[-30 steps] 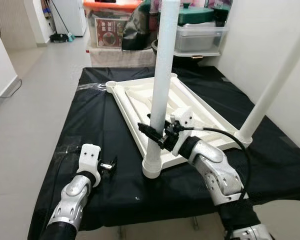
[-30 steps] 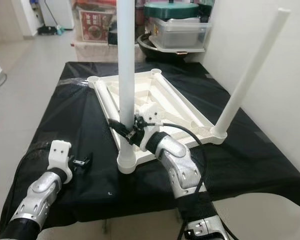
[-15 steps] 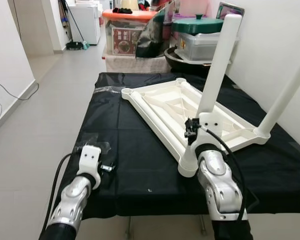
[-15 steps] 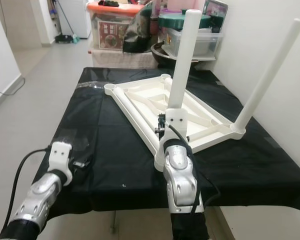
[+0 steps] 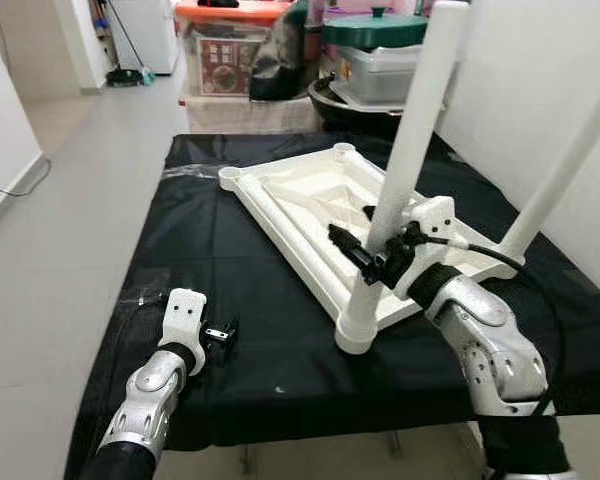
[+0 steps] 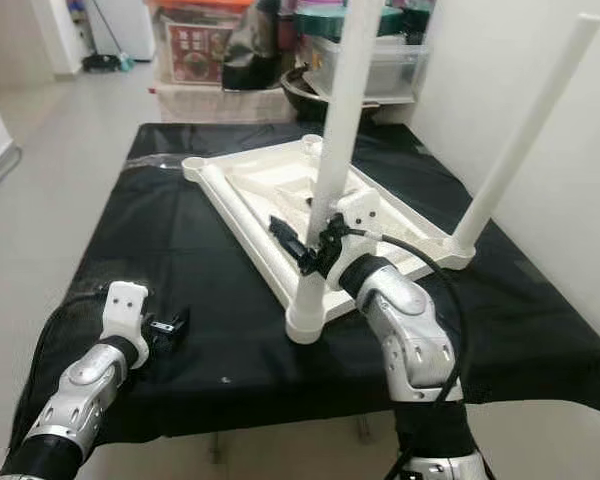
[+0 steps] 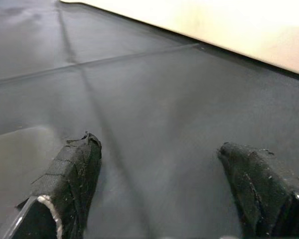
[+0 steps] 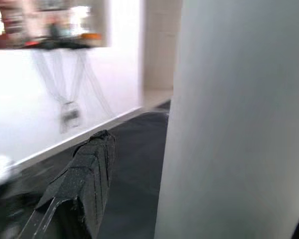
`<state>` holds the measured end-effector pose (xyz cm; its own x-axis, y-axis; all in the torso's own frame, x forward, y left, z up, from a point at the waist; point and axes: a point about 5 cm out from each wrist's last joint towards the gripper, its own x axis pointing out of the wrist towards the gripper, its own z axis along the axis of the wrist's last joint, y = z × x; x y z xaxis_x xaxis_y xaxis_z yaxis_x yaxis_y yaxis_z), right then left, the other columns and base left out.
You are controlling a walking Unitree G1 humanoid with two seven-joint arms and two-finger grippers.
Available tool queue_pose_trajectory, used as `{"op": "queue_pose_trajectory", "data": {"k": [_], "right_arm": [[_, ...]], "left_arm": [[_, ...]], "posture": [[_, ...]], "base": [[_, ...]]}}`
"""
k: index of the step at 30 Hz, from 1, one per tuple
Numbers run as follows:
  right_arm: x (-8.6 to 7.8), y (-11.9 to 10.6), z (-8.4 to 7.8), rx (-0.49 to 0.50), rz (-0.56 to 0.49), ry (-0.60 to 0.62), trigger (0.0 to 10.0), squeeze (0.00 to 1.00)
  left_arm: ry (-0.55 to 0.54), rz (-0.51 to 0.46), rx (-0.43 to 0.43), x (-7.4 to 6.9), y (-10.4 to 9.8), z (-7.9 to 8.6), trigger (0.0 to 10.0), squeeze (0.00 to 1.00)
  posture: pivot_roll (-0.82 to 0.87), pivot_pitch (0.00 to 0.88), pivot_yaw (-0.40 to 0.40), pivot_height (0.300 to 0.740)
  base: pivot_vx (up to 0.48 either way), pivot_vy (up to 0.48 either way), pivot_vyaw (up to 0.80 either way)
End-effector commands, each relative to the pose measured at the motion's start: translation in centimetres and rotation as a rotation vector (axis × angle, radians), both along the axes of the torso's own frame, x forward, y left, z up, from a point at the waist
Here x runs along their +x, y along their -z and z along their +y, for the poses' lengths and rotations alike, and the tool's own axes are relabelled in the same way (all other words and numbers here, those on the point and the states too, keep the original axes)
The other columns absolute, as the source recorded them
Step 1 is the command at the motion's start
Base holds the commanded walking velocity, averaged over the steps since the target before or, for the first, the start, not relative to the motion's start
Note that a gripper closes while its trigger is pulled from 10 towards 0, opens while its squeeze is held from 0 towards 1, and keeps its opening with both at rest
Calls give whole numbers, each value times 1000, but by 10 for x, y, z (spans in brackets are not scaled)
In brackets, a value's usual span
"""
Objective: Building children table
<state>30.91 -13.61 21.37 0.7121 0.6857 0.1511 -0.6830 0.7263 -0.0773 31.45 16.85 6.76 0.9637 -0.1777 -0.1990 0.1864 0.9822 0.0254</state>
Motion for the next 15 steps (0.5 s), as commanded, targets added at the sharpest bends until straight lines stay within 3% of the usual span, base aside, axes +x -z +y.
{"op": "queue_pose_trajectory", "data": {"k": [1, 2, 3, 7, 8, 9, 10, 11, 12, 13, 15], "right_arm": [[-1, 9, 11, -11, 18, -87, 9529, 0], [0, 17, 13, -18, 43, -103, 0, 0], [6, 29, 14, -62, 85, -59, 0, 0], [14, 44, 11, -83, 164, 73, 0, 0], [27, 52, -2, -118, 235, 329, 0, 0], [27, 52, -2, -118, 235, 329, 0, 0], [33, 55, -25, -83, 302, 672, 0, 0], [28, 58, -38, -50, 333, 911, 0, 0], [28, 58, -38, -50, 333, 911, 0, 0], [21, 60, -47, -27, 357, 1069, 0, 0], [11, 56, -39, 18, 321, 1118, 0, 0]], "left_arm": [[-6, 2, 3, -1, 2, 0, 10000, 0], [-1, 0, 1, -2, 2, -1, 10000, 0], [5, -1, -1, -3, 2, -3, 10000, 0], [10, 5, 1, -6, 4, -1, 10000, 0], [6, 11, 5, -7, 6, 0, 10000, 0], [6, 11, 5, -7, 6, 0, 10000, 0], [4, 10, 6, -7, 5, 1, 10000, 0], [4, 8, 6, -6, 4, 2, 10000, 0], [4, 8, 6, -6, 4, 2, 10000, 0], [4, 7, 7, -6, 3, 3, 10000, 0], [2, 9, 12, -4, 4, 3, 10000, 0]], "posture": [[119, 0, -84, 740], [124, 0, -86, 740], [127, 0, -88, 740], [125, 0, -84, 740], [124, 0, -80, 740], [124, 0, -80, 740], [115, 0, -79, 740], [118, 0, -83, 740], [118, 0, -83, 740], [119, 0, -82, 740], [110, 0, -72, 740]], "base": [[0, 0, 0], [0, 0, 0], [0, 0, 0], [0, 0, 0], [0, 0, 0], [0, 0, 0], [0, 0, 0], [0, 0, 0], [0, 0, 0], [0, 0, 0], [0, 0, 0]]}}
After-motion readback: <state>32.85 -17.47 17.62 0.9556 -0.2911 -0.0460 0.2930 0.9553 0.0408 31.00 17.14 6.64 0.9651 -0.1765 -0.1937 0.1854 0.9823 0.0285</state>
